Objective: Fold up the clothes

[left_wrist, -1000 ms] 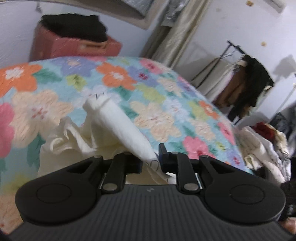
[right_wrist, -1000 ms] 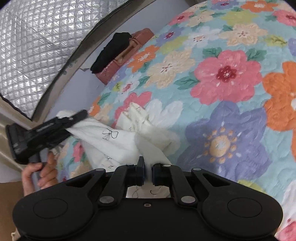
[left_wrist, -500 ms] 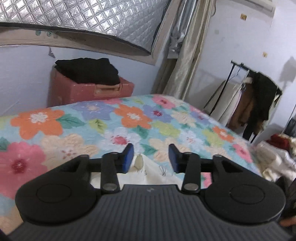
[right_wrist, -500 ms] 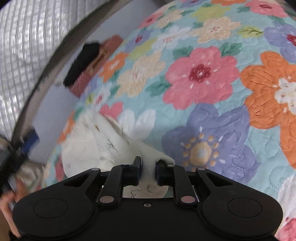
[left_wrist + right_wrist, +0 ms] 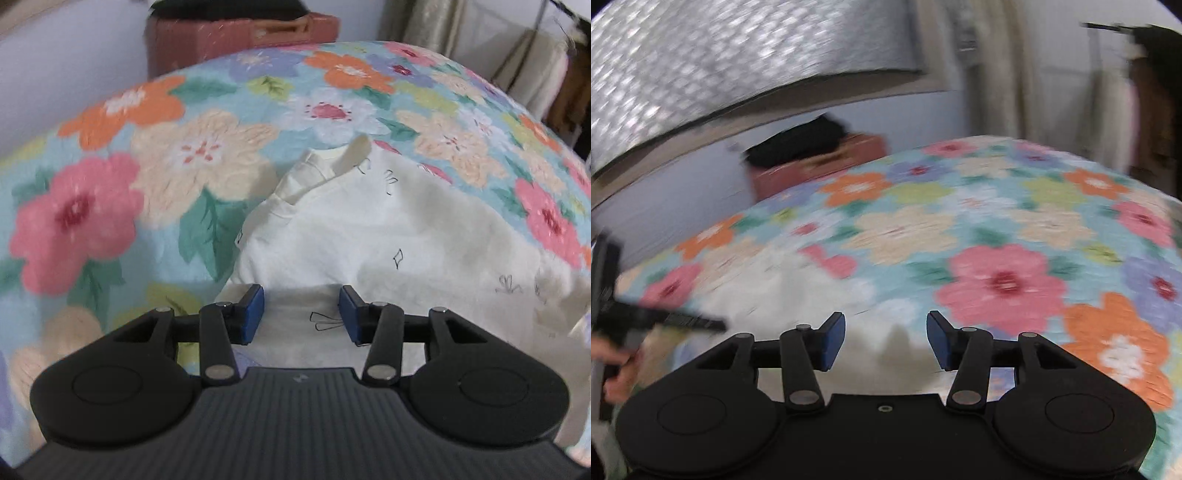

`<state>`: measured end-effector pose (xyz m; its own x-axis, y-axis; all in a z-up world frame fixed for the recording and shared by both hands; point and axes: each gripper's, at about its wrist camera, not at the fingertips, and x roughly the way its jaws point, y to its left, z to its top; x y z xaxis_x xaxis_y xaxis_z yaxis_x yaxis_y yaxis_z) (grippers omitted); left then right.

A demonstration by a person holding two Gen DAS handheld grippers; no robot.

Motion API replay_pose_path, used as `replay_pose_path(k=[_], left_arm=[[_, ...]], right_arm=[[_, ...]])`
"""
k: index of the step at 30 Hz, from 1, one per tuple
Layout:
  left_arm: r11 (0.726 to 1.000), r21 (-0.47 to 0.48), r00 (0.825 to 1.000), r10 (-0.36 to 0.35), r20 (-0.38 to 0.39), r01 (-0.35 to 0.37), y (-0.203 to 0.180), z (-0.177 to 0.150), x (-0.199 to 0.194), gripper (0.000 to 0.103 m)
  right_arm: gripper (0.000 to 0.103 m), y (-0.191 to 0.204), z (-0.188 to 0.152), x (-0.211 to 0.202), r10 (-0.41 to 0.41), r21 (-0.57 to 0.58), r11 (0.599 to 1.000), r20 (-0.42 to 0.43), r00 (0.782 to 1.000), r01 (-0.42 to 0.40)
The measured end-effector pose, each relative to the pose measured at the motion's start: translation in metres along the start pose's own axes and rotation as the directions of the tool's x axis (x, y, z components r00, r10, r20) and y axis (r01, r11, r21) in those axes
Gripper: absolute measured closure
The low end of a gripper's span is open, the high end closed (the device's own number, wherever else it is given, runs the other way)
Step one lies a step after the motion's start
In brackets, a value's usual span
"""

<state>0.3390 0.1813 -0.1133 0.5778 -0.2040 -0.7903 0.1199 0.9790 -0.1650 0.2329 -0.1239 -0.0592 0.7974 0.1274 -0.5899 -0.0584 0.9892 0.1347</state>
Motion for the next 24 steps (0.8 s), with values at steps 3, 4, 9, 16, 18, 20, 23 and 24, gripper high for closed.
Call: replay_pose_path(k=[3, 4, 9, 16, 18, 20, 23, 24], left_arm=[[1.000, -0.018, 0.999, -0.025, 0.043, 0.025, 0.002, 0.000, -0.008, 0.055], [0.998, -0.031, 0.997, -0.043, 0.063, 0.046, 0.003, 0.001, -0.011, 0.055], [0.984, -0.046, 0.979, -0.166, 0.120, 0.173, 0.001, 0.001, -0.025, 0.054], [0.985, 0.041, 0.984, -0.169, 0.059, 0.167, -0.009, -0.005, -0.014, 0.043], [0.984, 0.077, 0.985, -0.165, 0.051, 0.161, -0.010, -0.006, -0.011, 0.041], [0.985, 0.077, 0.986, -0.158, 0.054, 0.154, -0.010, -0.005, -0.012, 0.041], [0.984, 0.040, 0.983, -0.174, 0.066, 0.171, -0.003, -0.002, -0.017, 0.041], [0.985, 0.028, 0.983, -0.171, 0.070, 0.170, 0.000, -0.001, -0.018, 0.041]], right_arm=[[0.048, 0.016, -0.002, 0.021, 0.042, -0.066, 0.997, -0.045, 0.998, -0.045], [0.048, 0.021, -0.002, 0.031, 0.047, -0.091, 0.994, -0.060, 0.997, -0.053], [0.048, 0.039, 0.011, 0.072, 0.069, -0.170, 0.981, -0.136, 0.988, -0.092], [0.047, 0.018, 0.005, 0.115, 0.036, -0.045, 0.998, -0.277, 0.960, -0.051], [0.047, 0.017, 0.004, 0.110, 0.035, -0.030, 0.999, -0.263, 0.964, -0.044], [0.047, 0.024, 0.006, 0.098, -0.002, -0.060, 0.998, -0.226, 0.974, -0.012], [0.043, 0.046, 0.007, 0.067, -0.013, -0.160, 0.987, -0.130, 0.991, -0.009], [0.038, 0.056, 0.004, 0.058, 0.012, -0.202, 0.979, -0.113, 0.994, -0.035]])
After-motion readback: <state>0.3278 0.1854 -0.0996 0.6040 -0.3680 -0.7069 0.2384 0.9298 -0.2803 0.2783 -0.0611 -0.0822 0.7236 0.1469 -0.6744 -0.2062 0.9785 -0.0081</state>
